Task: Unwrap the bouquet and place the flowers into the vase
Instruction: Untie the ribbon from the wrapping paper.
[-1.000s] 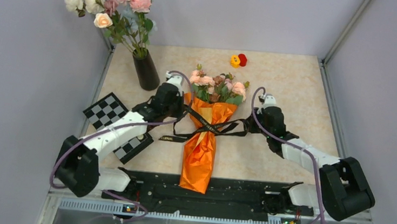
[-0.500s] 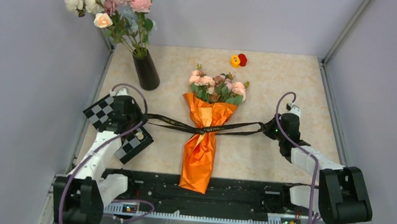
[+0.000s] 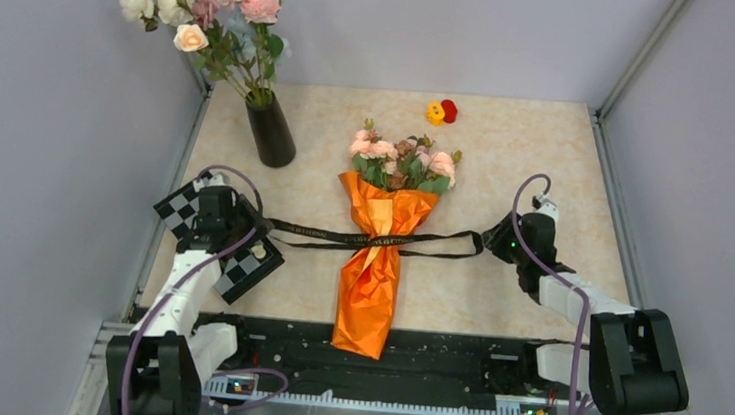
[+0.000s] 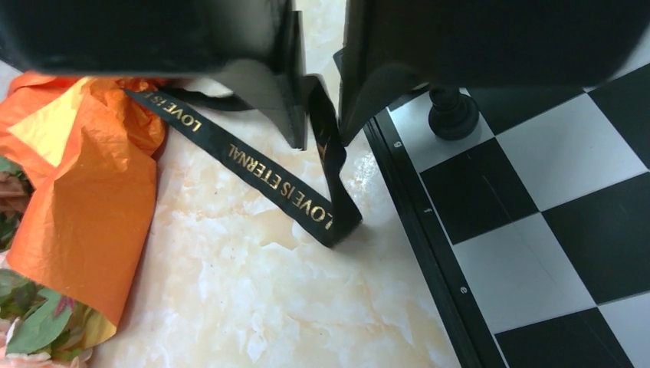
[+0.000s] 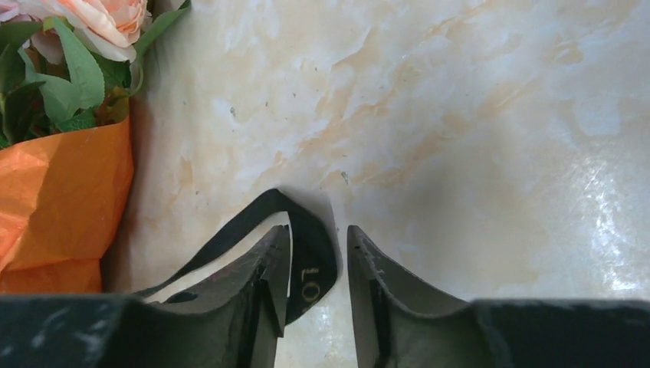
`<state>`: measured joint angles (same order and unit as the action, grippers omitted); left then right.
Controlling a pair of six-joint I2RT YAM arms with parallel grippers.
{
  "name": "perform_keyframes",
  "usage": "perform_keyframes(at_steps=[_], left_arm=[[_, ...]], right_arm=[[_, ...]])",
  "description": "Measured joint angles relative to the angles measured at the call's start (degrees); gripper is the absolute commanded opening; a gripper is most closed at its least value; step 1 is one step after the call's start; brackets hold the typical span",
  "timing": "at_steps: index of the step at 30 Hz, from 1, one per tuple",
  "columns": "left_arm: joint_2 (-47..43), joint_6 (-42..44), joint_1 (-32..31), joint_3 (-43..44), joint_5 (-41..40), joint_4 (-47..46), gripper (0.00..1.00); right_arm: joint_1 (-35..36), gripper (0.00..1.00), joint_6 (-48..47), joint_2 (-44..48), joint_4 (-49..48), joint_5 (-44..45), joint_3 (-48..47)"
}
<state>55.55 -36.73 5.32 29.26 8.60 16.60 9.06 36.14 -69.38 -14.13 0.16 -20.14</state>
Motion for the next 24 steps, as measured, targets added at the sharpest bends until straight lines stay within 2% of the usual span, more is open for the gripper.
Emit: perform_keyframes(at_steps=[3, 6, 10, 15, 20, 24], left_arm=[[0.09, 0.74, 0.02, 0.02, 0.59, 0.26, 0.74], [0.09, 2.01, 0.04, 0.68, 1.03, 1.70, 0.87], [0.09, 3.80, 0.07, 3.45, 2.69, 3.50, 0.93], [0.11, 6.49, -0.07, 5.73, 7.13, 3.63, 0.95], [2.05, 8.63, -2.14, 6.32, 10.34, 4.15, 0.96], [4.83, 9.49, -5.57, 6.45, 10.78, 4.74, 0.94]], right_arm=[[-0.09, 0.59, -0.68, 0.42, 0.37, -0.04, 0.00], [-0.15, 0.67, -2.29, 3.06, 0.96, -0.07, 0.00], [-0.22, 0.70, -5.86, 8.74, 1.38, -2.10, 0.00], [-0.11, 0.73, -10.88, 13.97, -0.44, -10.54, 0.00], [2.71, 0.72, -14.12, 11.96, -4.44, -19.37, -0.24], [8.79, 0.72, -16.98, 6.91, -5.16, -24.55, -1.77]])
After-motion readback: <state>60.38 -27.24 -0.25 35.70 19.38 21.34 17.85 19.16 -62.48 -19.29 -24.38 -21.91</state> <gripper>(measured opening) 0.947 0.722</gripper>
